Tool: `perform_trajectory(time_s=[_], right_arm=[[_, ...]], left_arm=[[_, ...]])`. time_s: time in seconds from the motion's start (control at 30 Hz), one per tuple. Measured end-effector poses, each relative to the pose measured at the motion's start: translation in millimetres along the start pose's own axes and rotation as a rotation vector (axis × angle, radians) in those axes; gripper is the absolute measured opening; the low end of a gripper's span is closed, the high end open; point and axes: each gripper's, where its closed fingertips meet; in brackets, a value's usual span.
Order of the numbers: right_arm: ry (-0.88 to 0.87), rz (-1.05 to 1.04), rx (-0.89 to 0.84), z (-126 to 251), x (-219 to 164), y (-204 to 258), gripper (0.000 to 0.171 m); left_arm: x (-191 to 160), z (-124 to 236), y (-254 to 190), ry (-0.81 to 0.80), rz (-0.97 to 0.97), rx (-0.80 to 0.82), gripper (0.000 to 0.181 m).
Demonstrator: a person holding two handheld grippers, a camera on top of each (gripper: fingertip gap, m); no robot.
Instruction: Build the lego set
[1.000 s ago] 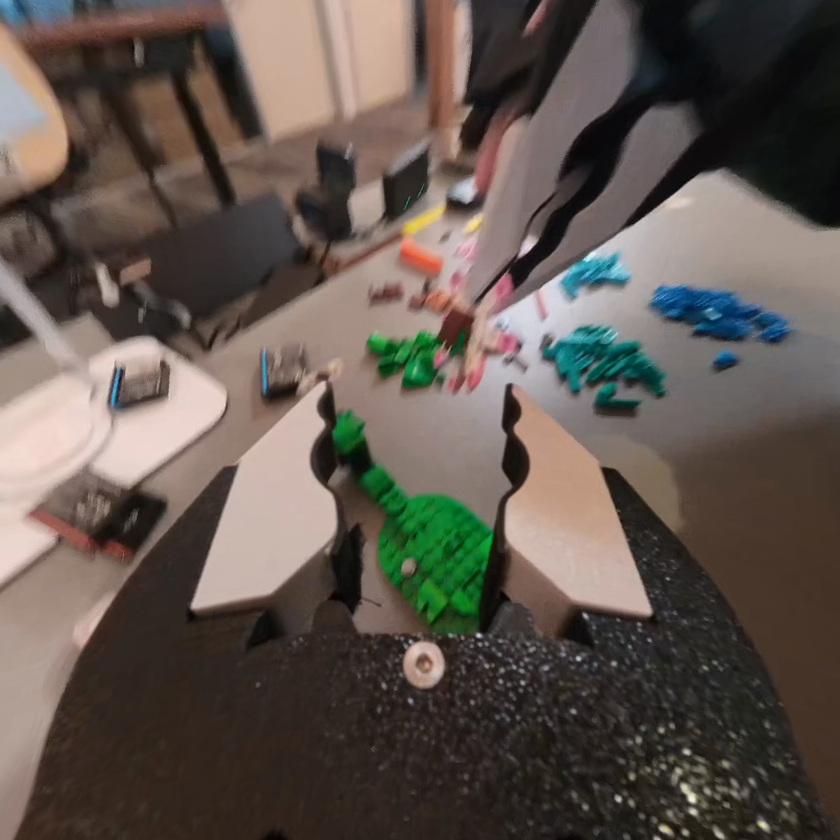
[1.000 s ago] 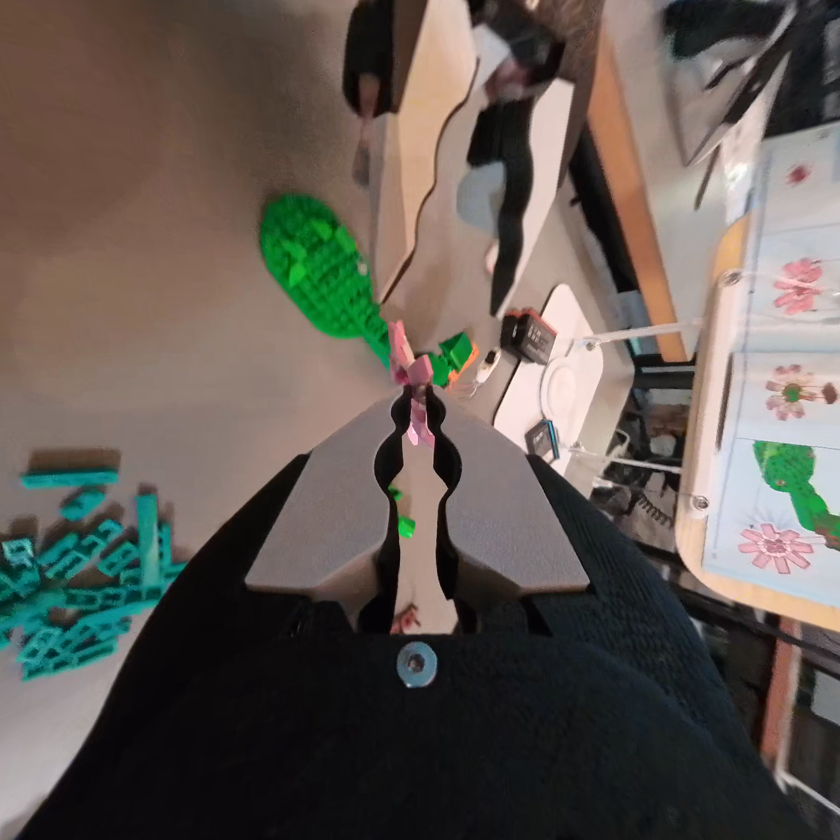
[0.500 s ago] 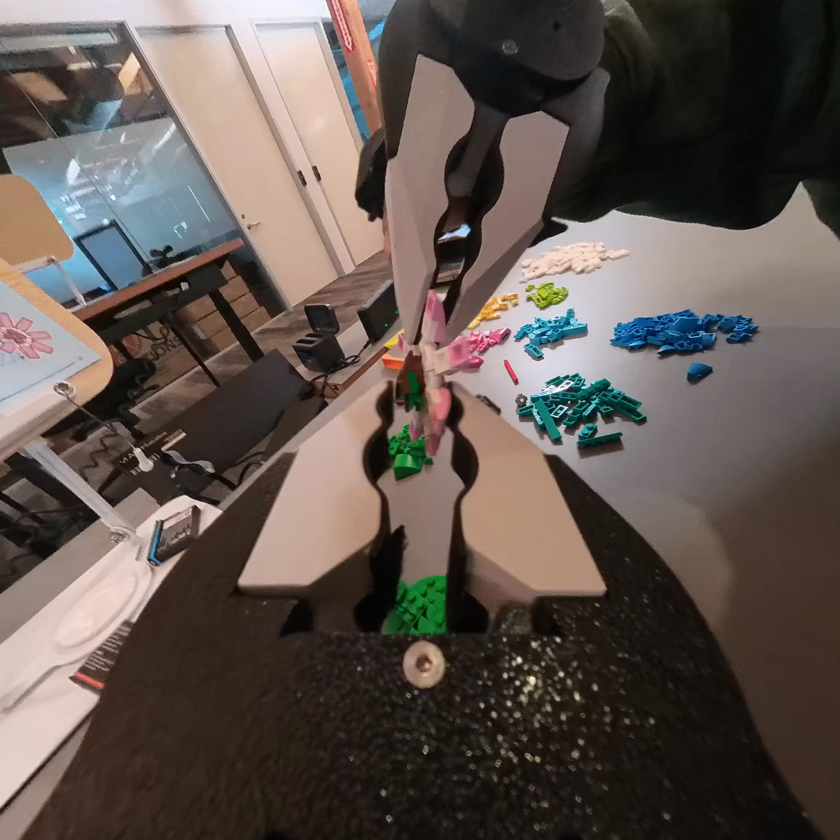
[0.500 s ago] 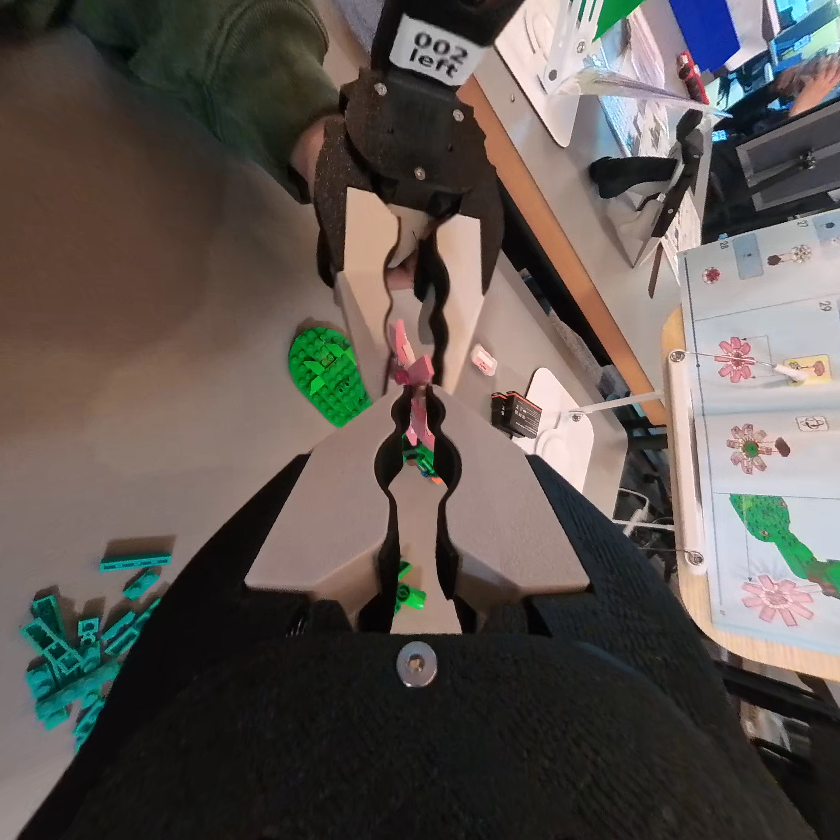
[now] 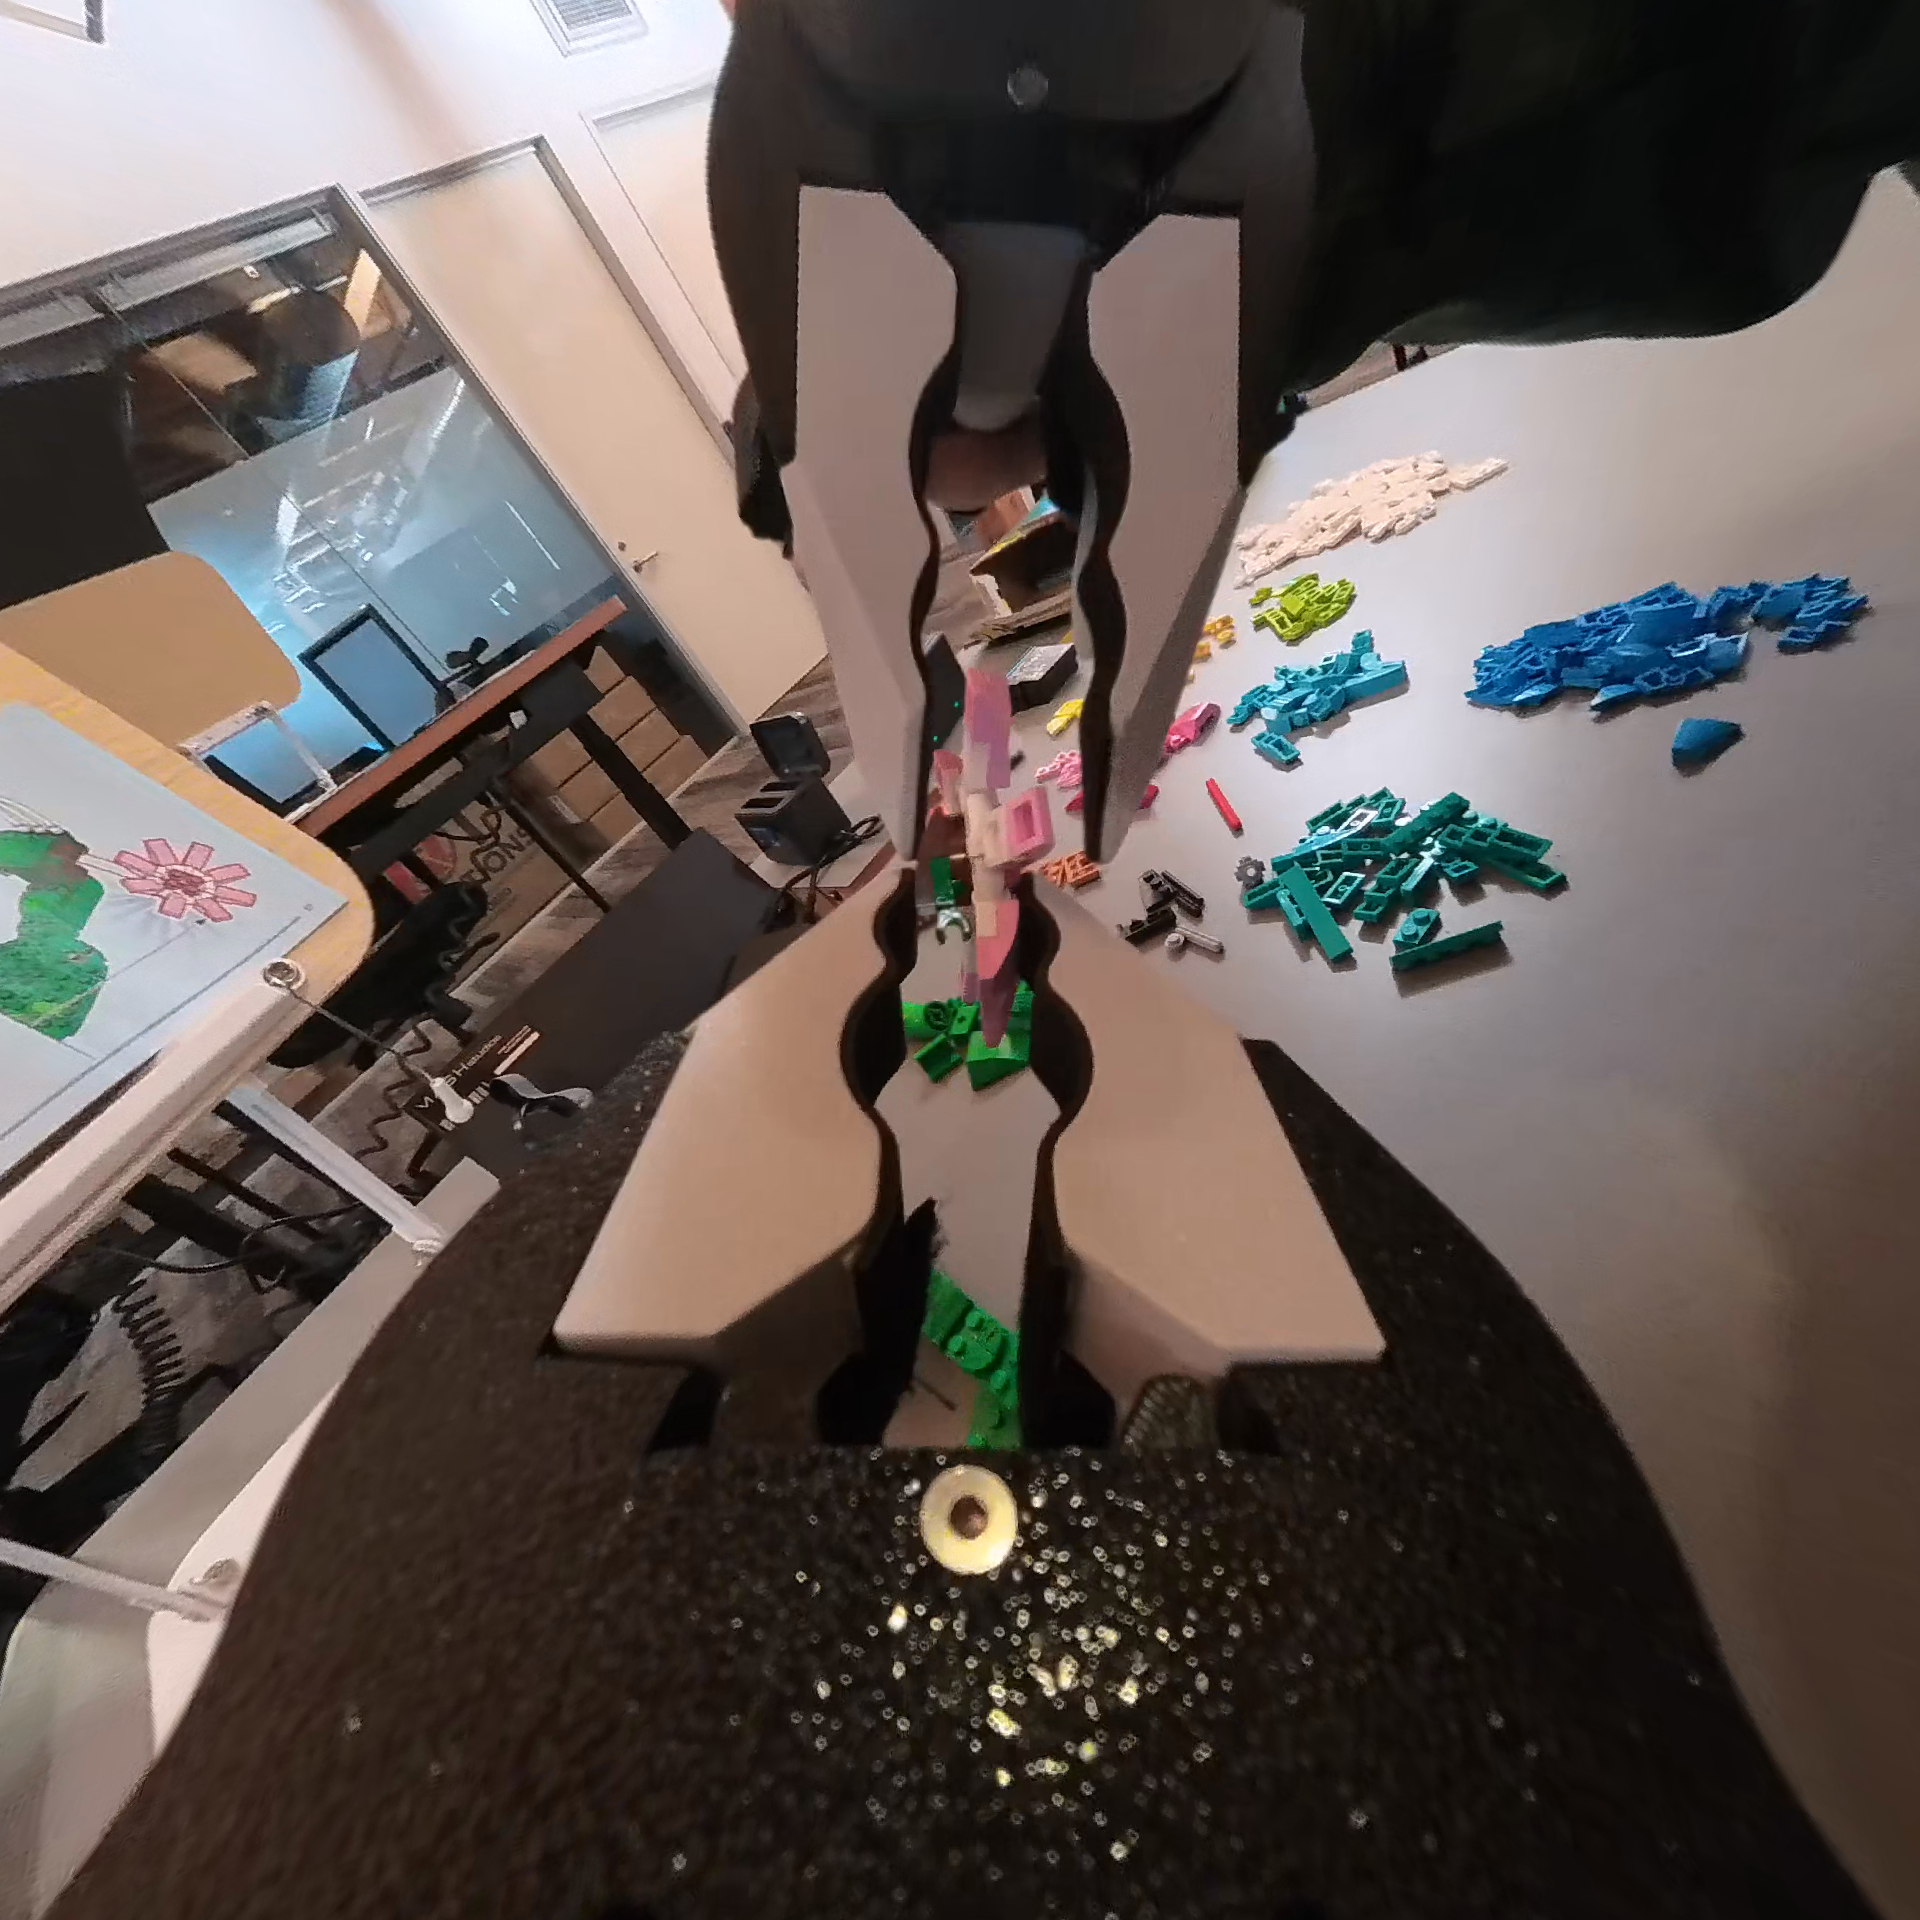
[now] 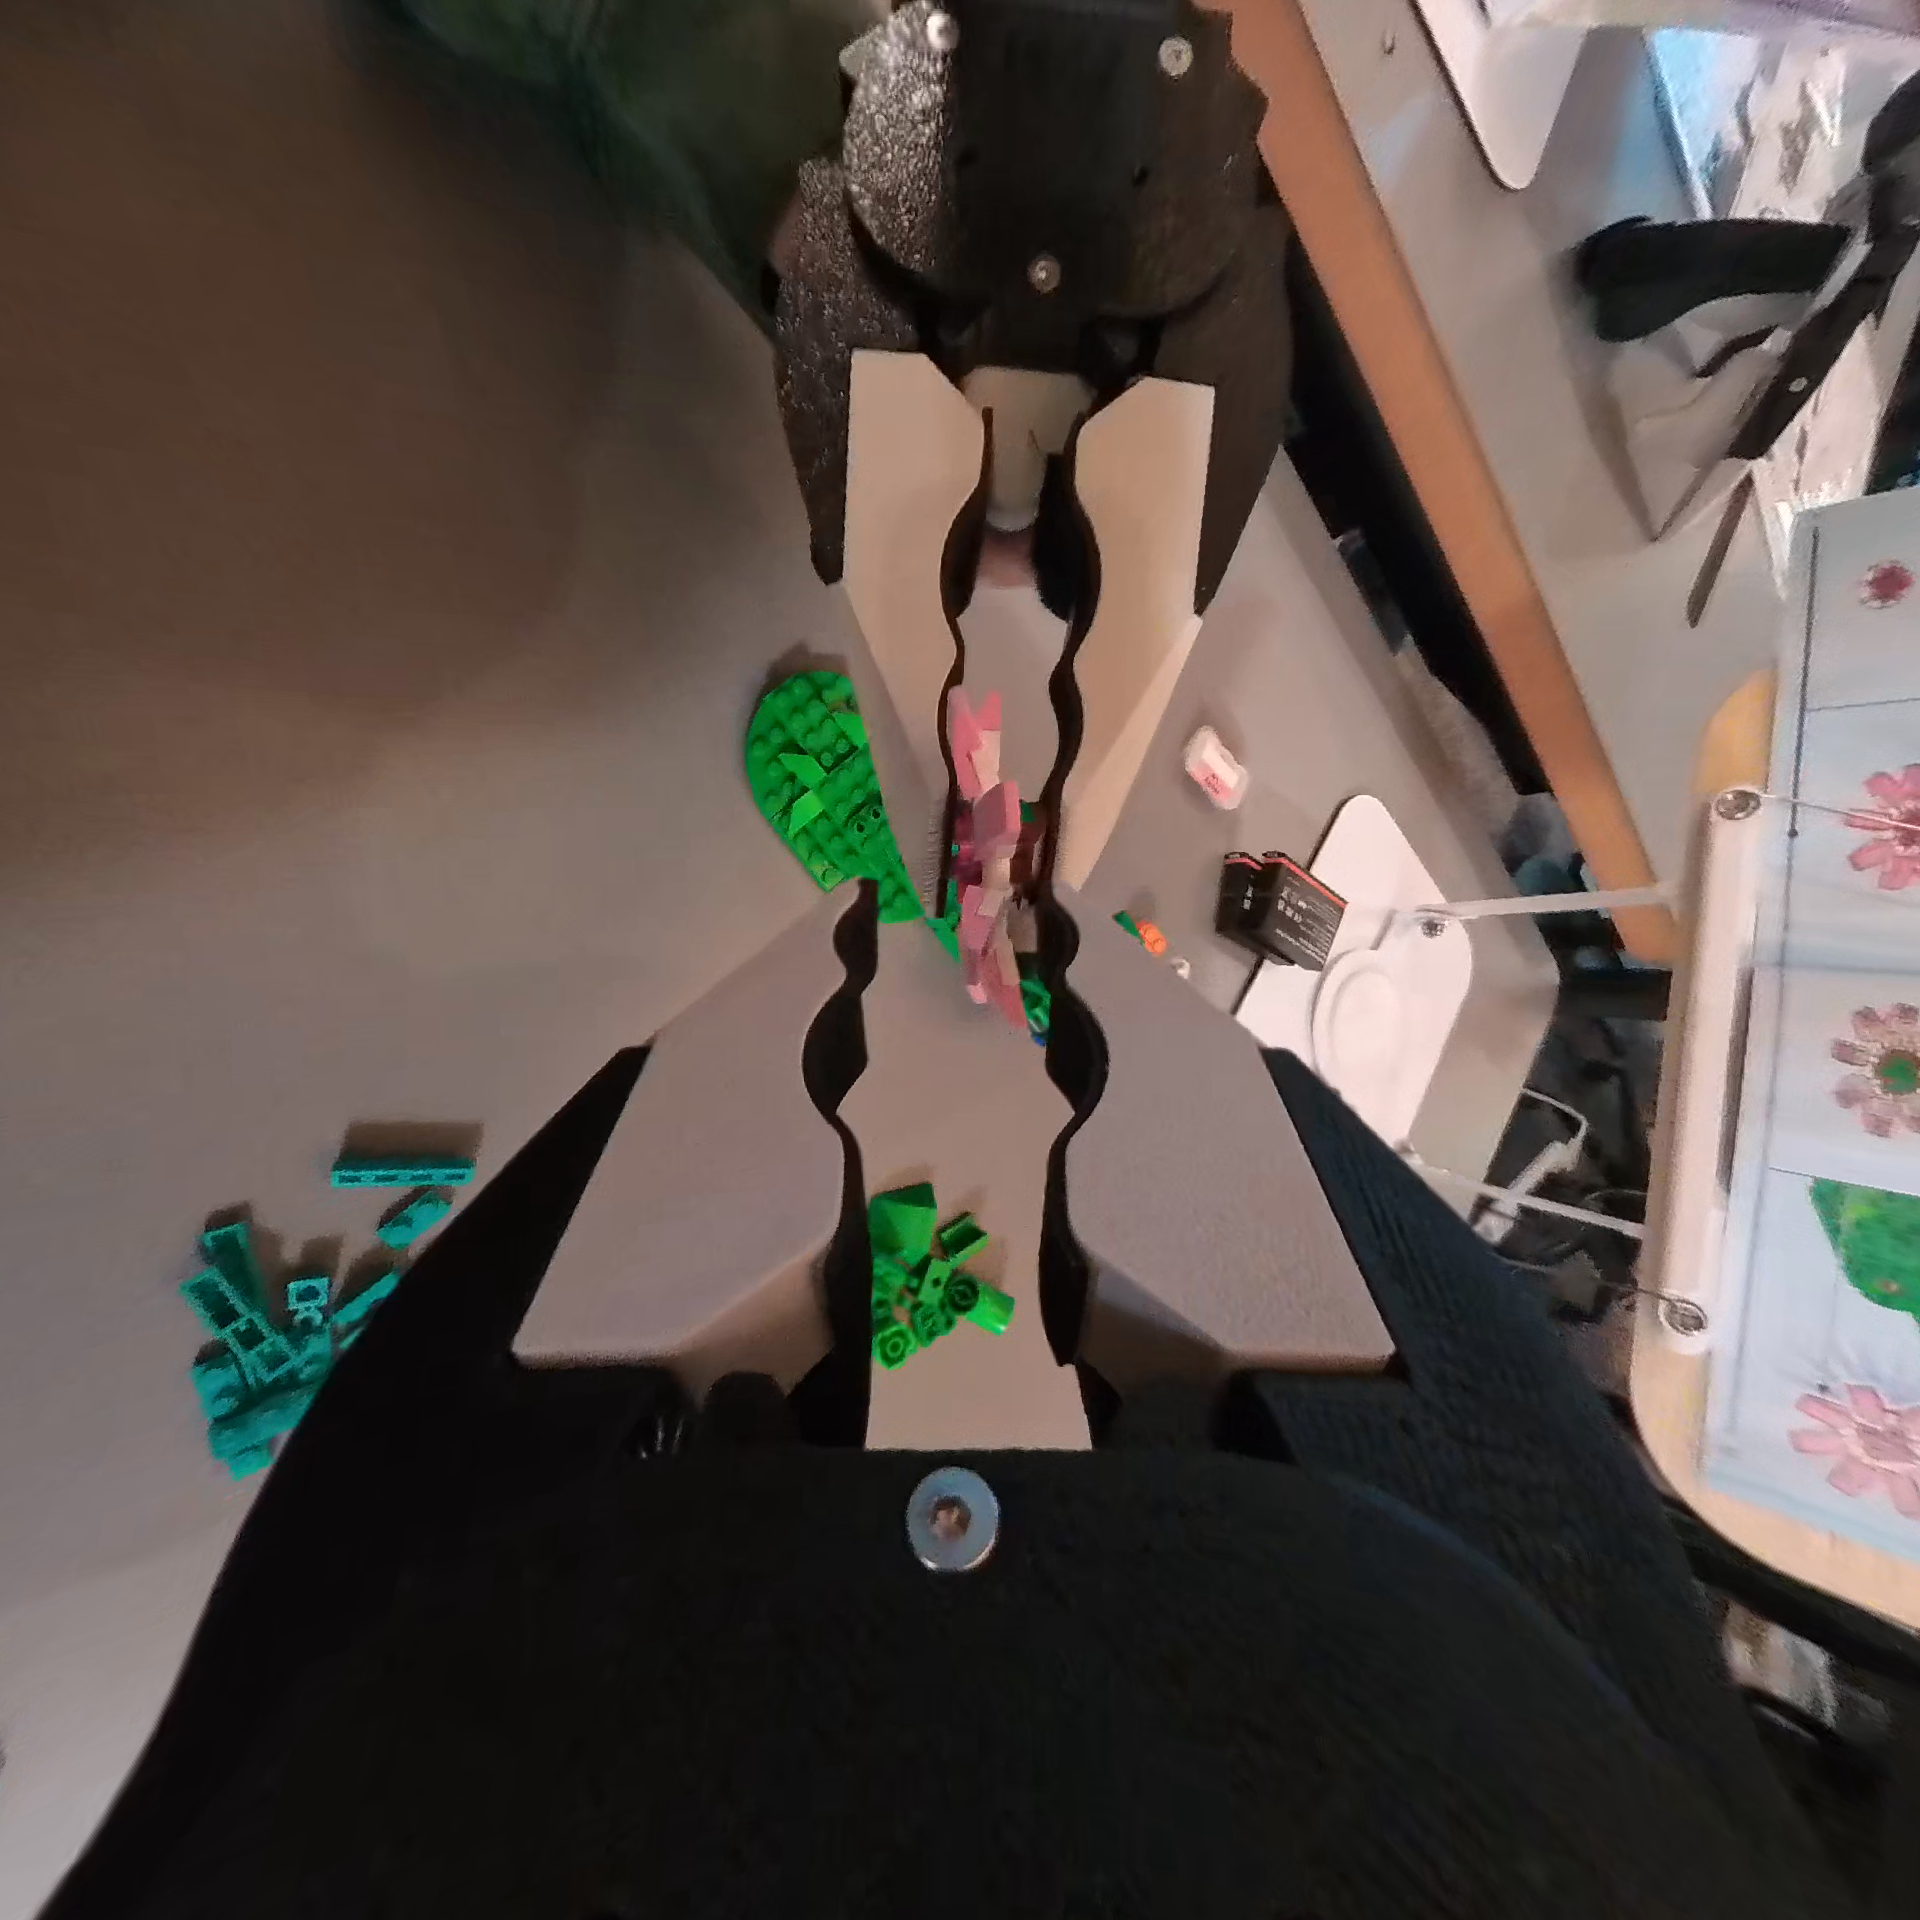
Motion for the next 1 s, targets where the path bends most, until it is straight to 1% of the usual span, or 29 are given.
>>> perform_trajectory(time_s=[0.13,0.27,0.3,0.37,0.43,0.5,0.57,0.63,0.7,0.8,0.87,1.0], right_arm=[[0.002,0.037,-0.029,-2.0,1.8,-5.2,0.014],[-0.012,0.047,-0.038,0.1,4.8,-7.2,0.014],[-0.012,0.046,-0.037,0.7,4.3,-7.9,0.014],[0.022,0.053,-0.043,0.1,-4.4,-10.9,0.014],[0.071,0.067,-0.056,-4.3,-19.6,-15.9,0.013],[0.139,0.104,-0.062,-13.2,-40.1,-20.2,0.013],[0.202,0.151,-0.048,-25.1,-61.0,-20.8,0.014],[0.263,0.206,-0.034,-36.7,-80.8,-21.6,0.014],[0.293,0.250,-0.030,-45.4,-93.4,-24.4,0.014],[0.299,0.296,-0.035,-52.2,-100.5,-30.8,0.014],[0.308,0.333,-0.038,-54.5,-103.2,-33.5,0.013],[0.303,0.359,-0.024,-56.5,-104.6,-31.1,0.014]], left_arm=[[-0.5,-1.1,-1.8,0.005,-0.005,-0.004,0.015],[2.8,0.6,1.1,-0.027,0.023,0.007,0.017],[0.3,0.9,4.8,-0.021,0.039,0.023,0.025],[-15.9,0.0,9.9,0.046,0.104,0.016,0.047],[-35.3,-2.2,15.5,0.111,0.250,0.009,0.067],[-61.9,-6.2,19.7,0.217,0.399,0.037,0.076],[-94.3,-9.6,18.9,0.354,0.505,0.078,0.079],[-117.4,-13.3,14.5,0.435,0.565,0.093,0.080],[-133.4,-15.1,19.5,0.494,0.594,0.138,0.080],[-144.4,-19.3,22.3,0.556,0.669,0.153,0.089],[-147.7,-15.3,17.0,0.613,0.679,0.144,0.095],[-141.0,-10.8,20.4,0.618,0.684,0.160,0.091]])
Point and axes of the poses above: each gripper's, where its closed fingertips meet, z back along the fingers, x out of its top, y = z × x across the jaws, and after that the axes turned 5 degrees about -z, right-handed
